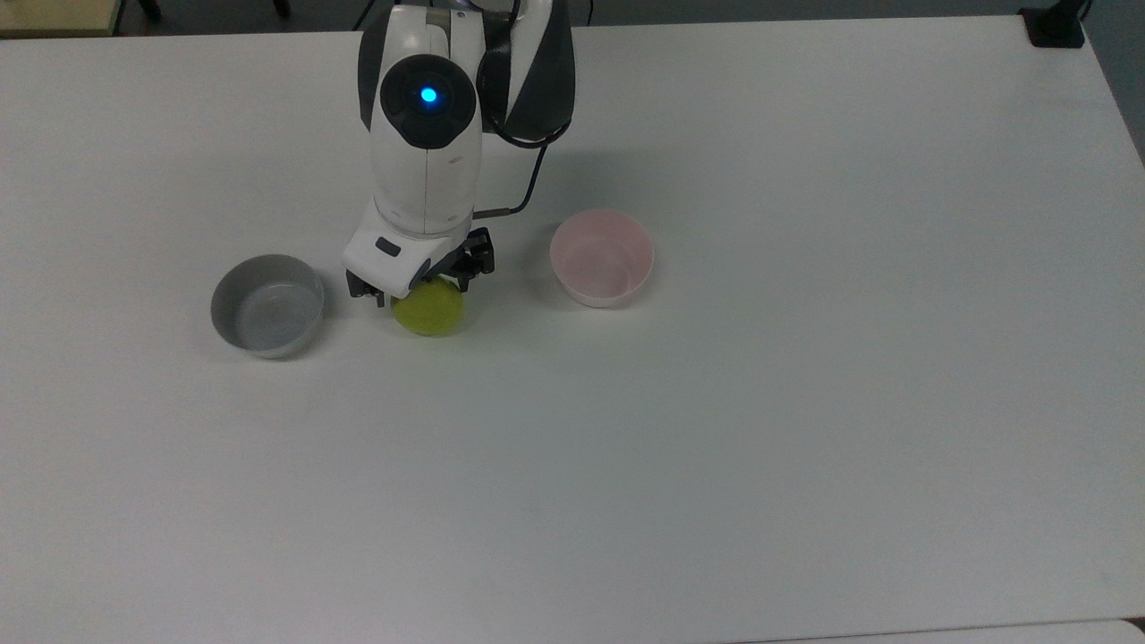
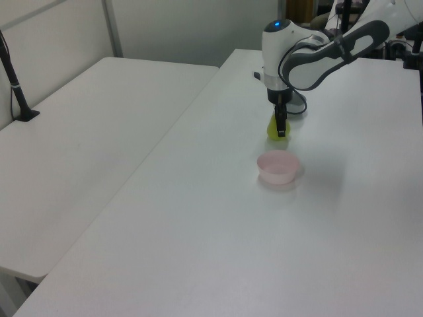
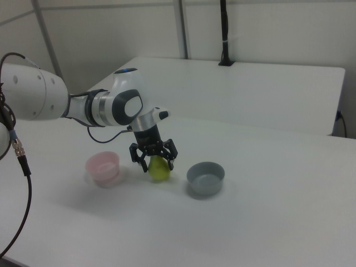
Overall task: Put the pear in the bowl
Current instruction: 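Close the gripper around the pear, then lift the pear up off the table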
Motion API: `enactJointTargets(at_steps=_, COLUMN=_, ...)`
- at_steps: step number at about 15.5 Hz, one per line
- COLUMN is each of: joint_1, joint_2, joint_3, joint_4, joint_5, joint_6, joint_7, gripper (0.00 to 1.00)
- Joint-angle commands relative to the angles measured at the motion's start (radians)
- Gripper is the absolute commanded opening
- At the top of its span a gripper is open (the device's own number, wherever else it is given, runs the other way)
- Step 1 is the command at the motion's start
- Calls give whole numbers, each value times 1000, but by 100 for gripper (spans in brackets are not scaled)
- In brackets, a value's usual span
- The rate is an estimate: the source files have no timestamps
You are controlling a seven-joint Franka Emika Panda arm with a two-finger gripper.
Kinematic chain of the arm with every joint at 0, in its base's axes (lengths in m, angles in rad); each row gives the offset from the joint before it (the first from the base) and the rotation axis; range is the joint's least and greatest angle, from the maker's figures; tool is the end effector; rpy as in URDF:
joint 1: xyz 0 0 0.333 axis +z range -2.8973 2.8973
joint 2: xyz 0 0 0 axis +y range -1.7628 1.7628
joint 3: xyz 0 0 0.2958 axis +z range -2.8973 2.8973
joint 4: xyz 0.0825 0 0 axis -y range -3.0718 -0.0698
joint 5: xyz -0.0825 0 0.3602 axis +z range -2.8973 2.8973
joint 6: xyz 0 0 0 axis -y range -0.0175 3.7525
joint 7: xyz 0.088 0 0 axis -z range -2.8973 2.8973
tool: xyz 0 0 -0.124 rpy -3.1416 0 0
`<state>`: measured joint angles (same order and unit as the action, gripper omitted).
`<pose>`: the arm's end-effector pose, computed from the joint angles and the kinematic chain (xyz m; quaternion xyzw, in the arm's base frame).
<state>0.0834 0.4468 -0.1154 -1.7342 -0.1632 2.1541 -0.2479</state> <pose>0.6295 -0.0236 0.3017 0.9831 0.1578 -0.0255 0.0897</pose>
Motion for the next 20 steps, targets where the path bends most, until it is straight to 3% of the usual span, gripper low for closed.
enactJointTargets(at_steps=1, joint_1=22, joint_2=-2, joint_3=-21, joint_4=-28, joint_5=-21, joint_6=35, joint_7=-17, gripper=92)
enactJointTargets(at_steps=3, joint_1=24, joint_2=-3, joint_3=-21, joint_4=-27, joint_5=-21, joint_6=35, joint_7=-16, gripper=82)
enactJointTargets(at_steps=6, joint_1=33, joint_2=-3, joint_3=-21, joint_4=-24, joint_5=-21, joint_6=35, joint_7=-16, gripper=55)
enactJointTargets(at_steps=8, joint_1=33, joint_2=-5, joint_3=-21, joint_4=-22, joint_5=-21, joint_6=35, joint_7=-16, gripper=43)
enactJointTargets(at_steps=14, joint_1=33, joint_2=-126, joint_3=-21, joint_4=-19, joint_5=-1, joint_6=-37, joint_7=-4, gripper=41)
enactJointTargets(at_steps=20, joint_1=41, joint_2=-247, joint_3=-63, joint_4=-16, joint_5=30, joint_6=-115, joint_7=-13, gripper=41)
